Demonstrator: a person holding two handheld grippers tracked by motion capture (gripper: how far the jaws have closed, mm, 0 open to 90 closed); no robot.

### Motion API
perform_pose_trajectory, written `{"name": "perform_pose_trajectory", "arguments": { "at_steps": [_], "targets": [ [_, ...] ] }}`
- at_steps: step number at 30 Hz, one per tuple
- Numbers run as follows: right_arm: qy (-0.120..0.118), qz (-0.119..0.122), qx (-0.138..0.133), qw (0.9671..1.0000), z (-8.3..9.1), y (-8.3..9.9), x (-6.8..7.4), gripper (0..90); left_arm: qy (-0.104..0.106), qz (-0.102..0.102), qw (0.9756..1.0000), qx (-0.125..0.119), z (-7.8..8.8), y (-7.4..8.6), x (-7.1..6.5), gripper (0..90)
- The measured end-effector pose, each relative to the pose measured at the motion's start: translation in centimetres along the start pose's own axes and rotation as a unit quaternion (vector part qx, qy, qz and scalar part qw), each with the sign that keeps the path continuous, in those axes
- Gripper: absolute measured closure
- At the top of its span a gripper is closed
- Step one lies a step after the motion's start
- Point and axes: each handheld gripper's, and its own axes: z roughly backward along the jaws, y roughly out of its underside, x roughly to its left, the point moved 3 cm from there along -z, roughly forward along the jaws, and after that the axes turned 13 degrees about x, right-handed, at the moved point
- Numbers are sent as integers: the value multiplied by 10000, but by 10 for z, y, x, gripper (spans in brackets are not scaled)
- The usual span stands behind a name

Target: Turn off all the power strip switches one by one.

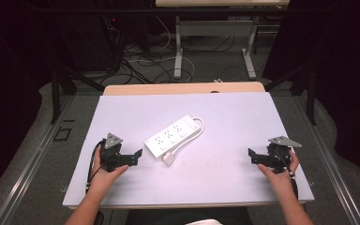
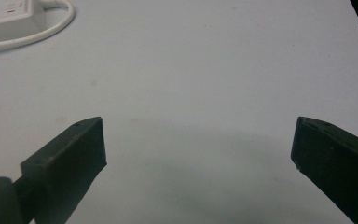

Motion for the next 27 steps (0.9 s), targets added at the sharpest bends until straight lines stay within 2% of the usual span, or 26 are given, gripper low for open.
{"name": "perform_pose_trajectory", "arguments": {
  "at_steps": [2,7,16,18,21,23,25,27],
  "targets": [
    [24,53,-3,10000,1,1,2,27,46,-23,10000,-29,-1,-1,-1,4],
    [14,123,-5,9999,2,3,4,32,56,-90,9999,113,-7,-2,-6,5],
    [-26,324,-42,9995,1,1,13,46,51,-35,10000,-17,0,0,-8,34],
    [-126,342,35,9993,0,0,16,51,39,9,10000,-59,2,1,-9,65],
    [-144,390,42,9991,0,-1,20,58,21,-37,10000,-40,3,1,-9,96],
    [-220,500,65,9985,-3,-5,28,70,-32,-36,9999,-132,4,1,-10,123],
    [-299,570,72,9979,-4,-7,35,89,-38,-36,9999,-94,5,2,-10,140],
    [-292,795,28,9964,-5,-12,42,122,-59,-61,9999,-132,6,2,-10,155]
  ]
}}
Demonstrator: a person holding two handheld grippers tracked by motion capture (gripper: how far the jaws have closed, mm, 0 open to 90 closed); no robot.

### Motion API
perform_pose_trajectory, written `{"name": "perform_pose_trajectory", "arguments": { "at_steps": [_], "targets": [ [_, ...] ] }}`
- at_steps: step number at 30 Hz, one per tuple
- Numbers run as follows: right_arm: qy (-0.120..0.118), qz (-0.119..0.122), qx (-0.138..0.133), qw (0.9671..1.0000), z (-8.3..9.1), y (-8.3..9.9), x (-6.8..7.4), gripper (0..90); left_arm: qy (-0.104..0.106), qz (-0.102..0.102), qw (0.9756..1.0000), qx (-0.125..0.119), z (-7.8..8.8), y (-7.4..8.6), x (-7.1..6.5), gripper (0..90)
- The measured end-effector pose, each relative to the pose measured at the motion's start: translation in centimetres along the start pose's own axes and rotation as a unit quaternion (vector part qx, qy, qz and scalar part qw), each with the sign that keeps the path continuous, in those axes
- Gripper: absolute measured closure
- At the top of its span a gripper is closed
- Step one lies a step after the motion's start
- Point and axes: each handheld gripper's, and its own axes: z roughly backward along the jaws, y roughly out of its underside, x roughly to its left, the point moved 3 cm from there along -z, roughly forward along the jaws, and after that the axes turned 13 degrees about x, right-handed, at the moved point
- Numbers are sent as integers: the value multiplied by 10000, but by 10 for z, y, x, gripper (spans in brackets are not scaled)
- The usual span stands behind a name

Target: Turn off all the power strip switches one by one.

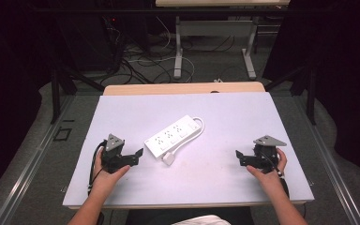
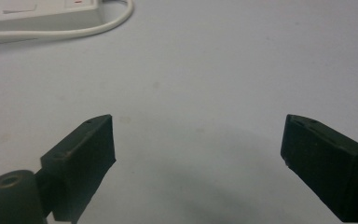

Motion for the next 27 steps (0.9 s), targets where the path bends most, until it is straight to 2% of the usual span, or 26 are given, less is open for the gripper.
{"name": "perform_pose_trajectory", "arguments": {
  "at_steps": [3,6,11,13,19,22,24,27],
  "targets": [
    [-49,85,-17,10000,-1,-8,10,159,21,-22,10000,-30,2,1,-1,156],
    [-113,291,41,9995,-3,-16,20,246,51,26,10000,37,3,2,-1,156],
    [-146,641,152,9977,-12,-29,37,316,93,1,9999,45,5,4,1,155],
    [-229,705,232,9970,-16,-35,42,342,45,35,10000,14,6,5,2,155],
    [-544,628,483,9954,-34,-55,59,413,81,224,9997,-43,9,8,7,112],
    [-525,709,482,9949,-41,-63,65,414,68,279,9996,-71,9,8,8,85],
    [-508,877,457,9938,-46,-73,72,436,85,376,9992,-82,9,9,8,64],
    [-450,975,433,9933,-50,-84,80,451,95,378,9992,-104,9,9,9,40]
  ]
}}
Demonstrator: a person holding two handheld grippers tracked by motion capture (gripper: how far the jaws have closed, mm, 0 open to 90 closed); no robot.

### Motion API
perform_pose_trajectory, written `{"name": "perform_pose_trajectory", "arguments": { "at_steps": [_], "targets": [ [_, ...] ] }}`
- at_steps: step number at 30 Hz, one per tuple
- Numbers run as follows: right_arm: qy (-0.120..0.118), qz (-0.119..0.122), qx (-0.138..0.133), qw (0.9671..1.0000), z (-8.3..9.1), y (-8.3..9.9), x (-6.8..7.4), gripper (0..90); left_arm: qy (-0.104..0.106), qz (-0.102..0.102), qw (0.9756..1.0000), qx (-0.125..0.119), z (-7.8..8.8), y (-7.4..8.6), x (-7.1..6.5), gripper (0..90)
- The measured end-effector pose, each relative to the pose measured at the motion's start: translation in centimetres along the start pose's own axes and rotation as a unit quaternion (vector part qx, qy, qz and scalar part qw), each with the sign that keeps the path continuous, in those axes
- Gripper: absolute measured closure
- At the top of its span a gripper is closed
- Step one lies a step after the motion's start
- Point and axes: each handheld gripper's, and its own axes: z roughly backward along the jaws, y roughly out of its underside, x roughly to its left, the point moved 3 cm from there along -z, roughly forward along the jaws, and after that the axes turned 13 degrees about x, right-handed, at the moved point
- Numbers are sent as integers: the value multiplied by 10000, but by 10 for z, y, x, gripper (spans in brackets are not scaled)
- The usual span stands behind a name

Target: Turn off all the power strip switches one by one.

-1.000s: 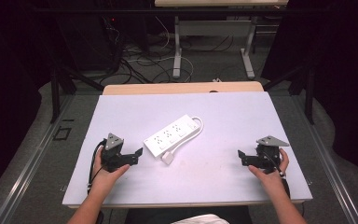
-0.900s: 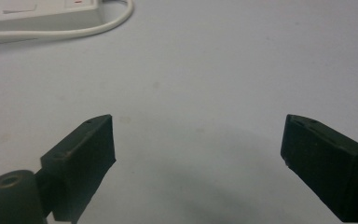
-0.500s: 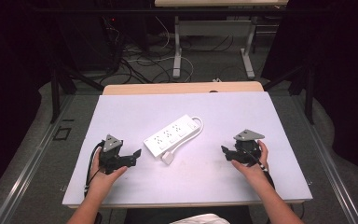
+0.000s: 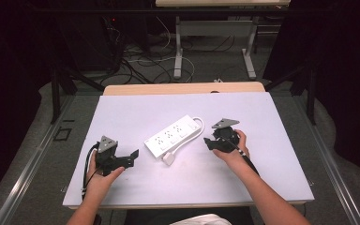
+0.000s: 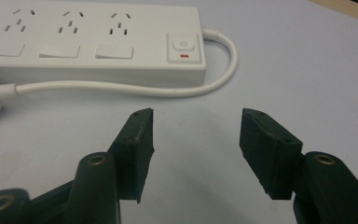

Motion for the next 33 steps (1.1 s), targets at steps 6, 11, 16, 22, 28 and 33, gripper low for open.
{"name": "perform_pose_trajectory", "arguments": {
  "at_steps": [6,11,16,22,28,33],
  "targets": [
    [-92,111,27,9999,-3,-19,5,474,-19,-8,10000,0,0,1,1,3],
    [-206,267,217,9992,-7,-39,10,528,-6,-114,9999,10,0,1,0,3],
    [-413,476,203,9978,-11,-55,13,534,13,-196,9998,-19,-1,1,-2,3],
    [-451,606,242,9968,-14,-70,15,541,27,-242,9997,-6,-1,1,-4,3],
    [-406,443,266,9978,-21,-86,8,570,22,-212,9998,-15,0,1,-3,3],
    [-490,327,320,9977,-28,-89,1,663,5,-221,9998,-5,0,1,-2,3]
  ]
}}
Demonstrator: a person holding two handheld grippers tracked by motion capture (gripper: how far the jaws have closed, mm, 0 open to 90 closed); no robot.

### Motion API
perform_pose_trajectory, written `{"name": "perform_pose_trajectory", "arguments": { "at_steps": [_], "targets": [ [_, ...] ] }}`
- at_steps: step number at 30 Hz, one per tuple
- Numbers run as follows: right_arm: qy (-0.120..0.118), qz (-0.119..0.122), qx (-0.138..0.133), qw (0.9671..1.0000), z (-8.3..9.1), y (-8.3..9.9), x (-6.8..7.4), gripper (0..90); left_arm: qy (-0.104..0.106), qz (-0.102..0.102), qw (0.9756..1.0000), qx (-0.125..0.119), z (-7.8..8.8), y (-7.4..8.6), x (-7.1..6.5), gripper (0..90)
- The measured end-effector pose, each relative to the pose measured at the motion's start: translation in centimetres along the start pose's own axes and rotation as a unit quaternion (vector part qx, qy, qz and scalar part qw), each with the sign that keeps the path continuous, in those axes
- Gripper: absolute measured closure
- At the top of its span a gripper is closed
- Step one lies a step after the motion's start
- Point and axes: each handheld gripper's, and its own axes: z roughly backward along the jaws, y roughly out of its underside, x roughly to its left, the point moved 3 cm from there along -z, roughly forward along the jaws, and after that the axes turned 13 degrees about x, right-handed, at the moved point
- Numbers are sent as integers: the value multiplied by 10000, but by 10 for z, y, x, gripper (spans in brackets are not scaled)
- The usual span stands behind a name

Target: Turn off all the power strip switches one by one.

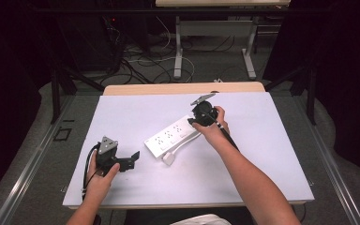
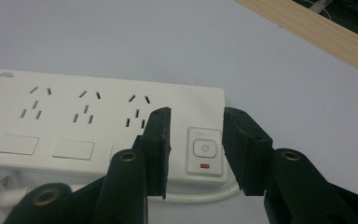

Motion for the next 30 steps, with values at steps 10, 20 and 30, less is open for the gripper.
{"name": "perform_pose_trajectory", "arguments": {
  "at_steps": [10,20,30],
  "targets": [
    [-101,-379,38,9992,-12,1,-16,731,32,2,10000,-4,-1,0,0,3],
    [49,-287,139,9995,-24,-1,-17,799,46,9,10000,-10,-1,0,0,3],
    [123,-105,232,9996,-33,-1,-14,882,64,26,10000,-5,0,0,1,3]
  ]
}}
